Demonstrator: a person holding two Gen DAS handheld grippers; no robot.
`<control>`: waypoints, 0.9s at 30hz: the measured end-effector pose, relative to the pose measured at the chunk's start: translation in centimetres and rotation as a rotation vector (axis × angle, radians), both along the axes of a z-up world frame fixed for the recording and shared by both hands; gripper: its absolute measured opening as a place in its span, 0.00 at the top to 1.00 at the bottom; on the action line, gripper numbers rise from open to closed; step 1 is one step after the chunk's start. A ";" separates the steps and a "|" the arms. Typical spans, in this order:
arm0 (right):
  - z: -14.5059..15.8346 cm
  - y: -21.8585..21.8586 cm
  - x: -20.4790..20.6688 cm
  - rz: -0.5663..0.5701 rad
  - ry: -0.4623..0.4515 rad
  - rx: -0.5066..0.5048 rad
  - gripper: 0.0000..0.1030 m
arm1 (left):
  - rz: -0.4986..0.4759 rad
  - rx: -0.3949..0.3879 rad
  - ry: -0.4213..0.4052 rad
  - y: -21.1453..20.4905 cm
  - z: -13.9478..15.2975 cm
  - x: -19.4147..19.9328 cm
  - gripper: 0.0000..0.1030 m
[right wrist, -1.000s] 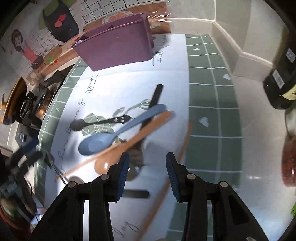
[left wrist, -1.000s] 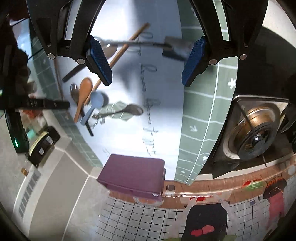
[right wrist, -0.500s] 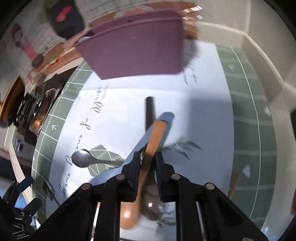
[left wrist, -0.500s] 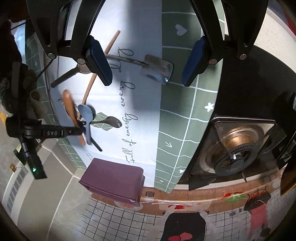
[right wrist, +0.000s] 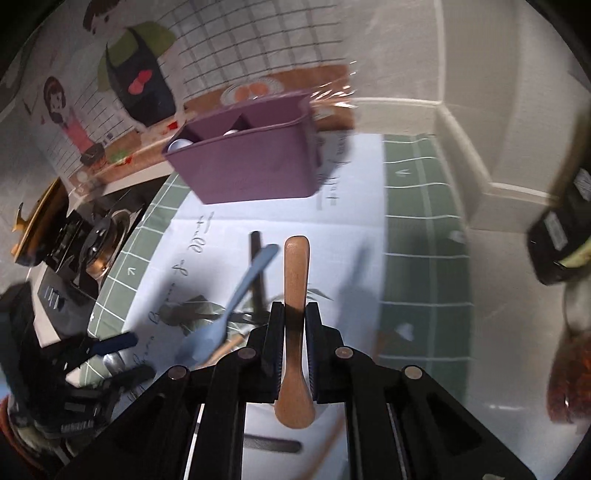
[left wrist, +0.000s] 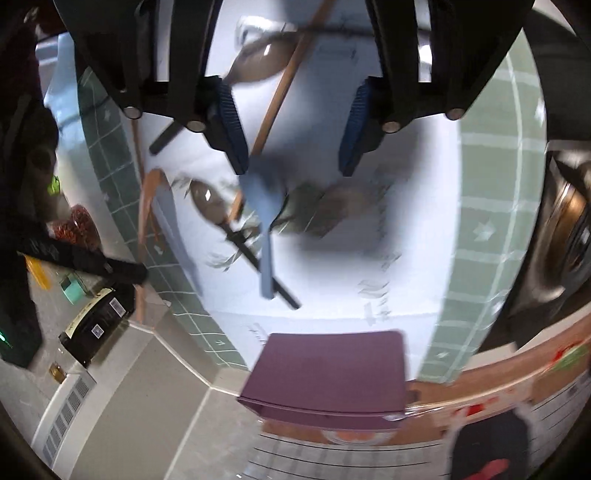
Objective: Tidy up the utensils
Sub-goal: 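Grasp the wooden spoon with the right gripper while the left gripper grasps the blue spoon, then lift both spoons and drop them into the purple holder, opening both grippers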
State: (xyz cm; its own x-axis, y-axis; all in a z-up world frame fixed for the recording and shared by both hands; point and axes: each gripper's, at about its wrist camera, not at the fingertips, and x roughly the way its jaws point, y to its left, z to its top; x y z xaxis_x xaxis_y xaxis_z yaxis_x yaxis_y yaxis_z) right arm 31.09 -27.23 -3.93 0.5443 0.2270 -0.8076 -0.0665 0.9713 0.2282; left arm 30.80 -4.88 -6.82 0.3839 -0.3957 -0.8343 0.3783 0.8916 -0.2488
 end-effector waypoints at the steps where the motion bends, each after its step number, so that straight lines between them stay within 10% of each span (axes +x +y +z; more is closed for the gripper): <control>1: 0.0 -0.4 -0.3 -0.008 -0.006 0.001 0.90 | -0.009 0.008 0.002 -0.7 0.1 0.8 0.62; 15: -0.7 -3.3 -2.7 -0.082 -0.048 0.057 0.90 | -0.082 0.196 0.071 -9.4 -2.4 9.1 0.77; 27: -0.8 -2.4 -2.6 -0.056 -0.040 0.064 0.90 | -0.037 0.001 0.071 -6.8 -1.0 7.7 0.89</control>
